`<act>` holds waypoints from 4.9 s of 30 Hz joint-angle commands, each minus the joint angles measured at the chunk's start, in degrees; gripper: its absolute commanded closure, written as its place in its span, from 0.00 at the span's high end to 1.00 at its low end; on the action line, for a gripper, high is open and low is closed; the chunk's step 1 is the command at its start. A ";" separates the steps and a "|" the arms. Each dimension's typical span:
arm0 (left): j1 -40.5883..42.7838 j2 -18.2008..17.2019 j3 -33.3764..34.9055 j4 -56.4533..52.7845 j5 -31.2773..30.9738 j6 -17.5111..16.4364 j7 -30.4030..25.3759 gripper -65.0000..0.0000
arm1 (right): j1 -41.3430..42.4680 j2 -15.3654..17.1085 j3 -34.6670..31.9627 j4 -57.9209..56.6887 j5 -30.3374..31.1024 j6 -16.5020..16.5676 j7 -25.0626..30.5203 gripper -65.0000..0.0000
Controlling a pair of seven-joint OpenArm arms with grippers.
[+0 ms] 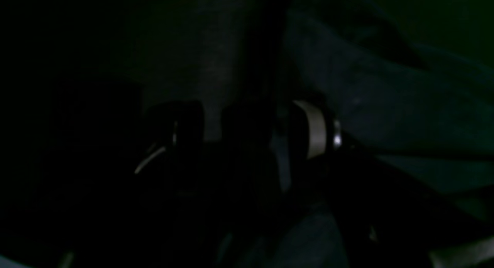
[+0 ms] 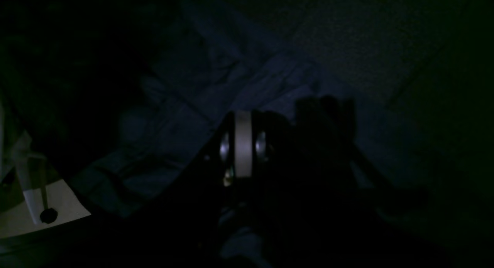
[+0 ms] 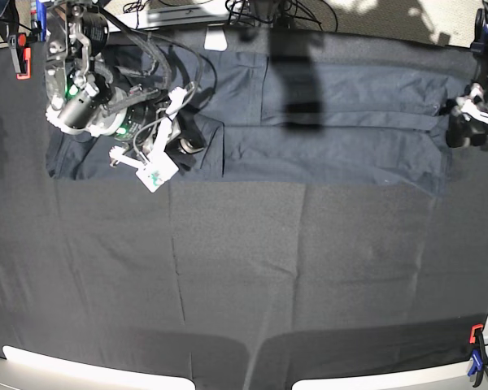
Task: Layout the t-shirt on the table in an organized manner, then fold the t-shirt properly
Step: 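Grasp the shirt end with the left gripper while right holds, then fold the left gripper's shirt end toward the right gripper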
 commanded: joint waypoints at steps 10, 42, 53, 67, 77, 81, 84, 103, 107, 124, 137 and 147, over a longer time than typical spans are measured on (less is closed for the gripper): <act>-4.52 -1.33 -0.11 -14.12 -2.23 -0.47 -2.32 0.50 | 0.48 0.37 0.26 1.16 0.81 0.44 -1.11 0.00; -4.57 -2.99 6.10 -9.75 -16.35 -0.47 14.84 0.12 | 0.50 0.37 0.26 1.16 0.79 0.48 -2.38 0.00; -4.44 -2.99 -0.68 -9.75 -16.33 -0.47 13.75 0.00 | 0.66 0.37 4.31 3.28 0.20 1.36 0.07 0.00; -0.79 -1.66 -9.70 -0.44 -30.49 -0.47 23.45 0.00 | 0.63 0.37 22.03 6.21 0.81 3.06 0.52 0.00; 6.10 17.22 -5.25 22.71 -32.94 -0.47 26.64 0.00 | 0.63 0.39 22.51 6.21 0.83 3.06 1.40 0.00; 6.08 21.05 2.67 25.27 -32.65 0.66 27.28 0.00 | 0.63 0.39 22.51 6.19 0.81 3.06 1.55 0.00; 5.81 22.45 9.07 25.29 -30.10 1.70 27.04 0.00 | 0.63 0.44 22.51 6.19 0.81 3.06 1.53 0.00; 5.01 24.00 33.64 25.29 -8.85 11.02 14.75 0.23 | 0.66 0.52 22.51 6.21 0.83 3.06 1.55 0.00; 2.14 24.00 37.92 25.29 -12.61 6.60 14.78 0.49 | 0.66 0.52 22.51 6.19 0.81 3.06 1.53 0.00; -2.05 24.46 19.89 25.62 -14.69 0.17 18.23 0.49 | 0.61 4.66 22.58 6.01 0.42 2.99 -5.66 0.36; -0.76 16.04 4.96 25.59 -14.69 -0.47 17.57 0.49 | 0.66 11.87 33.38 -22.27 16.09 4.43 -9.70 0.52; -0.79 14.93 4.96 25.59 -14.67 -0.47 17.38 0.49 | 0.66 11.67 25.90 -35.01 21.40 4.43 -9.79 0.52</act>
